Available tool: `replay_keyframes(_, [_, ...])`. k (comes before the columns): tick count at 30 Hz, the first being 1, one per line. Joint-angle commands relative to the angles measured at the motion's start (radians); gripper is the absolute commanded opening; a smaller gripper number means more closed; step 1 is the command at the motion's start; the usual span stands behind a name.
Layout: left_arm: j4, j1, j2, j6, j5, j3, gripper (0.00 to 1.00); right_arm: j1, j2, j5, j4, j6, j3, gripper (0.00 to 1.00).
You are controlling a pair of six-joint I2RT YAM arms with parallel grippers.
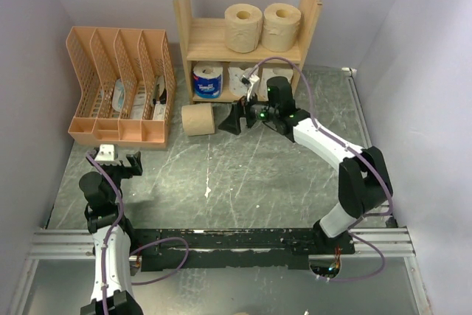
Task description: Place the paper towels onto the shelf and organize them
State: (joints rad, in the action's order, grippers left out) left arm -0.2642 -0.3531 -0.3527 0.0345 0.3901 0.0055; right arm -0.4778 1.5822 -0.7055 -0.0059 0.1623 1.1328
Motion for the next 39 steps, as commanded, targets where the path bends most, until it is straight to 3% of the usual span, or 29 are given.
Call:
replay_keyframes(1, [-0.033, -0.017, 0.001, 0.001, 0.036, -0.080, 1.00, 0.004, 0.070, 0.007, 0.252, 0.099, 0.016, 0.96])
replay_keyframes(13, [-0.026, -0.007, 0.015, 0.002, 0.025, -0.081, 1.00, -0.011, 0.307, 0.052, 0.389, 0.159, 0.100, 0.93])
replay_keyframes(24, [-0.026, -0.002, 0.015, 0.001, 0.021, -0.081, 1.00, -0.047, 0.484, 0.061, 0.301, 0.211, 0.287, 0.90])
replay_keyframes(31, [-0.024, -0.002, 0.018, 0.001, 0.019, -0.081, 1.00, -0.051, 0.507, 0.138, 0.227, 0.255, 0.320, 0.82])
replay_keyframes(39, [-0.023, -0.001, 0.021, 0.001, 0.019, -0.081, 1.00, -0.062, 0.453, 0.224, 0.189, 0.284, 0.260, 0.82])
